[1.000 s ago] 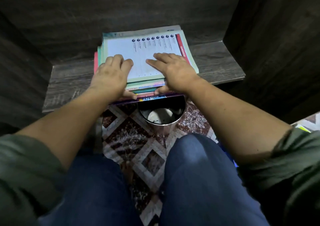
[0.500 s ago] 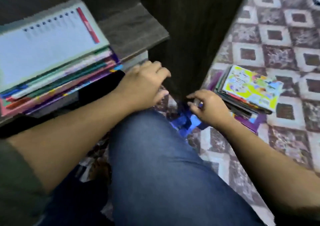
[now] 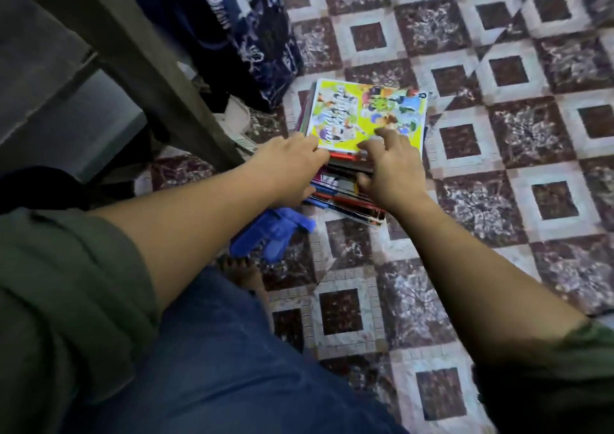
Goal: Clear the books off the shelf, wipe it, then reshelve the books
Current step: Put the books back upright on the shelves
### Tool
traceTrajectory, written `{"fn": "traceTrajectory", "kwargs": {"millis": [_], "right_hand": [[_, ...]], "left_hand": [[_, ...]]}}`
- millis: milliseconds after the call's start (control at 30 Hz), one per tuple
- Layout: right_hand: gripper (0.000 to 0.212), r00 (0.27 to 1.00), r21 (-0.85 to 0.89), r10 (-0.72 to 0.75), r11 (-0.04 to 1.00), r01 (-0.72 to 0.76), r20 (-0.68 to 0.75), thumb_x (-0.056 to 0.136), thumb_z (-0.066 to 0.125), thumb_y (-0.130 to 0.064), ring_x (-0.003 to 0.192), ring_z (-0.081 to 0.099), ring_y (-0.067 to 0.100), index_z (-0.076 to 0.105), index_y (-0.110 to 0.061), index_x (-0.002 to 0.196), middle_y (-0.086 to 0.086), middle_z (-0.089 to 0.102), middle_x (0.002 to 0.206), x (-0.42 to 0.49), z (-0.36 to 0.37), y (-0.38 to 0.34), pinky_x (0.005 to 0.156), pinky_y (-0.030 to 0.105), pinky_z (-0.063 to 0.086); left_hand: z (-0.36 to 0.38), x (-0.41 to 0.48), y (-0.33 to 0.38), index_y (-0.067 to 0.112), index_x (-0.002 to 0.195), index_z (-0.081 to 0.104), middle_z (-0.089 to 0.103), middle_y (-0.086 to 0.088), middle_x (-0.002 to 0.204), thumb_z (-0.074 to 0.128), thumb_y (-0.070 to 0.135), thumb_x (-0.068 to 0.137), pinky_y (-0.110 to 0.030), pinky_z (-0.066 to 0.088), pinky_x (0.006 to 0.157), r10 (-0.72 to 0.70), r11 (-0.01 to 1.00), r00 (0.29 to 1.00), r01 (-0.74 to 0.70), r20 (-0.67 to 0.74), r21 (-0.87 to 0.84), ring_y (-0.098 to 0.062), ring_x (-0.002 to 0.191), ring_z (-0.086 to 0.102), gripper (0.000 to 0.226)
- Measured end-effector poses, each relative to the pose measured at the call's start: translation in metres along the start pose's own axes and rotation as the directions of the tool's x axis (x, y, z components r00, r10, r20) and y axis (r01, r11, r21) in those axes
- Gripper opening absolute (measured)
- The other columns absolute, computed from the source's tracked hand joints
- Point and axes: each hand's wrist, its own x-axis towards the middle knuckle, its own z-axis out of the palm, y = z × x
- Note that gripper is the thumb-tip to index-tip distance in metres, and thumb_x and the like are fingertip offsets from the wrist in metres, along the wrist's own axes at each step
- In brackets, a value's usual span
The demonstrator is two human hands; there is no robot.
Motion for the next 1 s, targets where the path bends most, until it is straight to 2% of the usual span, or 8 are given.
{"fn": "traceTrajectory", "kwargs": {"millis": [233,400,500,567,633,733,900,1000], "right_hand": [[0.109,0.99,-0.174,-0.014,0.984,0.038,0.138,0.068,0.084,-0.039,0.147,0.009,0.032,0.014,-0.027,0.151,0.01,0.009,0.16,0.045,0.017,0.014,0.117,0.045,0.013],[0.095,1.0,-0.187,-0.026,0.982,0.026,0.001,0.064,0.086,-0.024,0.134,0.036,0.034,0.035,-0.025,0.143,0.012,0.035,0.147,0.053,0.024,0.012,0.103,0.048,0.033],[0.093,0.997,-0.207,-0.047,0.976,0.059,0.064,0.067,0.084,-0.027,0.133,0.036,0.034,0.033,-0.024,0.144,0.013,0.033,0.148,0.057,0.015,0.011,0.1,0.048,0.036],[0.091,0.991,-0.201,-0.068,0.975,0.091,0.117,0.07,0.082,-0.033,0.132,0.038,0.033,0.031,-0.023,0.145,0.013,0.034,0.148,0.06,0.007,0.012,0.097,0.047,0.038],[0.085,0.985,-0.21,-0.089,0.97,0.119,0.147,0.073,0.078,-0.038,0.126,0.046,0.032,0.034,-0.024,0.145,0.012,0.04,0.144,0.065,0.0,0.014,0.094,0.046,0.042],[0.077,0.981,-0.191,-0.09,0.974,0.123,0.172,0.075,0.074,-0.042,0.117,0.056,0.03,0.041,-0.026,0.142,0.009,0.05,0.139,0.073,-0.01,0.016,0.091,0.042,0.047],[0.073,0.991,-0.165,-0.025,0.985,0.047,0.135,0.071,0.077,-0.046,0.11,0.059,0.031,0.048,-0.027,0.135,0.004,0.055,0.13,0.077,-0.014,0.013,0.086,0.04,0.045],[0.081,0.993,-0.2,-0.022,0.979,0.044,0.113,0.065,0.084,-0.04,0.117,0.053,0.032,0.045,-0.023,0.134,0.006,0.05,0.135,0.069,-0.001,0.011,0.09,0.045,0.043]], "left_hand": [[0.037,0.054,-0.01,0.012,0.144,0.03,0.03,-0.013,0.146,0.065,0.015,0.086,-0.04,0.038,0.105,-0.068,0.997,0.996,0.065,-0.062,-0.041,-0.029,0.134,0.032,0.067],[0.059,0.072,-0.008,0.006,0.145,0.026,0.022,-0.021,0.153,0.065,0.009,0.087,-0.043,0.027,0.116,-0.073,0.996,0.984,0.064,-0.16,-0.061,-0.035,0.144,0.021,0.07],[0.055,0.079,-0.01,0.004,0.138,0.034,0.03,-0.023,0.149,0.067,0.008,0.086,-0.043,0.026,0.116,-0.059,0.996,0.979,0.045,-0.196,-0.074,-0.037,0.14,0.028,0.062],[0.053,0.086,-0.012,0.004,0.135,0.038,0.037,-0.022,0.144,0.072,0.009,0.081,-0.043,0.032,0.112,-0.066,0.995,0.974,0.048,-0.215,-0.092,-0.037,0.135,0.036,0.064],[0.047,0.092,-0.011,0.003,0.126,0.046,0.05,-0.02,0.13,0.071,0.004,0.079,-0.042,0.045,0.093,-0.101,0.993,0.953,0.076,-0.285,-0.095,-0.036,0.119,0.051,0.053],[0.03,0.1,-0.014,0.004,0.117,0.049,0.054,-0.015,0.115,0.055,-0.008,0.084,-0.037,0.036,0.07,-0.179,0.983,0.949,0.161,-0.261,-0.088,-0.034,0.101,0.056,0.036],[0.023,0.108,-0.021,0.008,0.117,0.051,0.056,-0.012,0.112,0.067,-0.003,0.077,-0.043,0.045,0.074,-0.197,0.979,0.959,0.18,-0.202,-0.099,-0.038,0.097,0.059,0.044],[0.026,0.105,-0.017,0.008,0.12,0.049,0.054,-0.012,0.116,0.068,-0.003,0.076,-0.044,0.046,0.076,-0.18,0.982,0.962,0.164,-0.203,-0.092,-0.037,0.099,0.059,0.049]]}}
